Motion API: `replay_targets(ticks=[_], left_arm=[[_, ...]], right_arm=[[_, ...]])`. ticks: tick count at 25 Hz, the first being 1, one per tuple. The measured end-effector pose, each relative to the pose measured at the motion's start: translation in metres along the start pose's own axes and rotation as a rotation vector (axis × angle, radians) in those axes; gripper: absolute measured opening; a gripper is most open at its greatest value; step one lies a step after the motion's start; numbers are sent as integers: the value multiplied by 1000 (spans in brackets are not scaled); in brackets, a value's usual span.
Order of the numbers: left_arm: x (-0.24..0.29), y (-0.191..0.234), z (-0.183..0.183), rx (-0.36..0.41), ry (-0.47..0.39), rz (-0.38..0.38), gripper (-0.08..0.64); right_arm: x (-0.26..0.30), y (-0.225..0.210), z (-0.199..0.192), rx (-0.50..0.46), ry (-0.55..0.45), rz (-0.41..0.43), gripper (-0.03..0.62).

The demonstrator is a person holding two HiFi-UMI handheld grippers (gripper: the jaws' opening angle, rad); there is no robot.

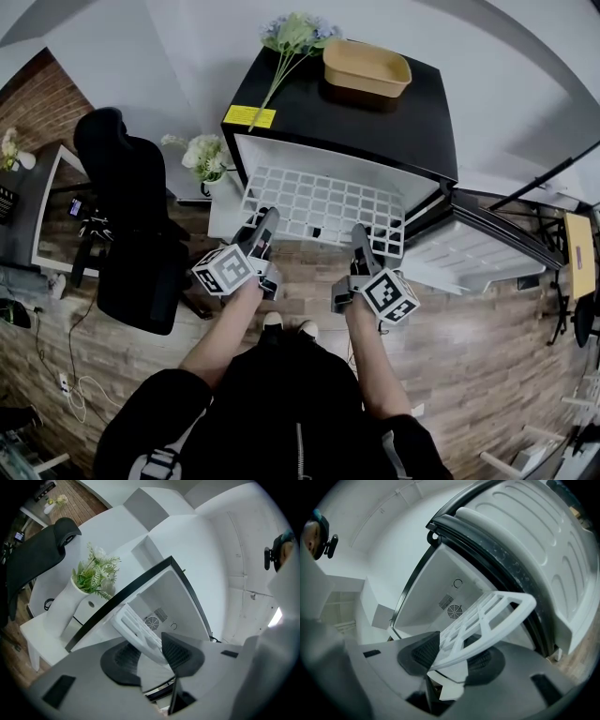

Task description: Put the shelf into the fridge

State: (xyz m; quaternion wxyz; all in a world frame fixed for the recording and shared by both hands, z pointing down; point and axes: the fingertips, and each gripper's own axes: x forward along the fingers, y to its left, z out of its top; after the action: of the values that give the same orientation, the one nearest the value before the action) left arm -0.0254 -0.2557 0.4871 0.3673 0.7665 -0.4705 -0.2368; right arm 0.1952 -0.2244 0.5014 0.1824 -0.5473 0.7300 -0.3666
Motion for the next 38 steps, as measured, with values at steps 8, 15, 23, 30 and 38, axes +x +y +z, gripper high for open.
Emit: replay_targets(ticks=[8, 15, 23, 30, 38], left_arm=[[17, 5, 4, 4, 0, 2, 149], [28, 9, 6, 2, -5, 2, 144], [43, 13, 9, 7, -4, 6, 143], [55, 16, 11, 8, -1, 3, 143], [67, 18, 13, 10, 4, 1, 143]], right_arm=[[15, -5, 5, -1, 1, -7, 163], [25, -7, 12, -2, -9, -12, 160], [40, -17, 14, 12, -5, -20, 156], [50, -18, 24, 11, -25, -34, 153], [61, -16, 34, 6, -47, -35, 150]])
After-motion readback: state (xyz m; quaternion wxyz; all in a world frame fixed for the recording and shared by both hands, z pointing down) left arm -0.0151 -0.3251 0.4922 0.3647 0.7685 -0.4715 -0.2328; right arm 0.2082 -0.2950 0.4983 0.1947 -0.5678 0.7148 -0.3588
